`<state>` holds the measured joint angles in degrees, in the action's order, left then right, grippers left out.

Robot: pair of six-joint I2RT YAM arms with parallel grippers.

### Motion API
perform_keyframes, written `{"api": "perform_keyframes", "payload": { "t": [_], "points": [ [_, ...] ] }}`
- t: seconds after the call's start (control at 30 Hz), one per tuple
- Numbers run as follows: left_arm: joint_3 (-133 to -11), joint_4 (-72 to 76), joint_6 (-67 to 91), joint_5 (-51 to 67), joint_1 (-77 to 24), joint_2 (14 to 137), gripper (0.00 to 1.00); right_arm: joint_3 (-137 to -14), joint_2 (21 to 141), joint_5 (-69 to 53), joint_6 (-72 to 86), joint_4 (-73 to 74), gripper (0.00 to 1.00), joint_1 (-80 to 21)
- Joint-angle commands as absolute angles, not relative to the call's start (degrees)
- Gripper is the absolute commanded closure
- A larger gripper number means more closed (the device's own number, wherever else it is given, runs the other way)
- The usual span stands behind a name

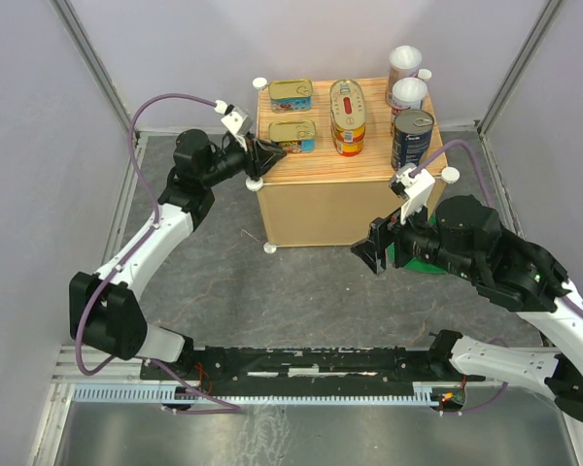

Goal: Place and organize the canned foods onto the counter
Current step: Place the canned food on the counter.

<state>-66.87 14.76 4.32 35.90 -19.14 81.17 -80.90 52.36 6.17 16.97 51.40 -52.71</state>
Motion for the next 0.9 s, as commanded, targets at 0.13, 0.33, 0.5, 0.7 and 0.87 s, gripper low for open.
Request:
{"api": "perform_keyframes", "payload": {
  "t": [0.13,0.33,0.5,0.7,0.87],
  "points": [
    [-70.1,15.8,1.9,35.3,-19.2,81.7,0.74,-83.8,52.6,6.9,15.6,49.3,0.18,-52.3],
    [-67.3,17.0,5.3,37.1,-19.7,77.3,0.71,-84.1,52.6,7.1,15.4,49.3,0.17,-52.2],
    [-62.1,17.1,8.1,33.5,-20.7,68.6,0.63,-84.8,52.2,14.4,16.0,48.9,0.15,-52.2],
    [-59.1,15.2,12.9,18.6,-20.9,58.2,0.5,-88.0,54.2,40.9,13.9,49.4,0.13,-52.2],
    [-60.1,7.1,11.4,2.0,-20.9,53.8,0.41,-90.8,58.6,60.1,8.9,47.0,0.12,-48.3]
  ]
}}
